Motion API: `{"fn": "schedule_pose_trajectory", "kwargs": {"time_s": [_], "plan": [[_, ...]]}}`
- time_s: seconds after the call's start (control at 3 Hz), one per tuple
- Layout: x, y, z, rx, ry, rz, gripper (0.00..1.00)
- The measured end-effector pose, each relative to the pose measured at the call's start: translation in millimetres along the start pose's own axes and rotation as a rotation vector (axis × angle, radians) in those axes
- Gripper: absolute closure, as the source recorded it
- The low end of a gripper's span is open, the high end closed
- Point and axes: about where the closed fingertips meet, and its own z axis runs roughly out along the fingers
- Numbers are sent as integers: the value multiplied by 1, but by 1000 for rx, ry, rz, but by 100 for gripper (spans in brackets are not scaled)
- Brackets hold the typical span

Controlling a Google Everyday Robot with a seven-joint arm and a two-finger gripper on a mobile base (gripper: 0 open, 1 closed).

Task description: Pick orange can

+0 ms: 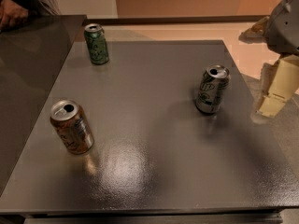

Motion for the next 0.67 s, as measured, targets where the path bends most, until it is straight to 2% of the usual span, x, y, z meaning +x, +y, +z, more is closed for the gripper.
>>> {"fn": "schedule_pose_trajectory", "kwargs": {"time_s": [0.33,0.67], "plan": [[-44,19,6,-24,-96,-72,0],[-93,43,19,-17,-180,-159,0]]}}
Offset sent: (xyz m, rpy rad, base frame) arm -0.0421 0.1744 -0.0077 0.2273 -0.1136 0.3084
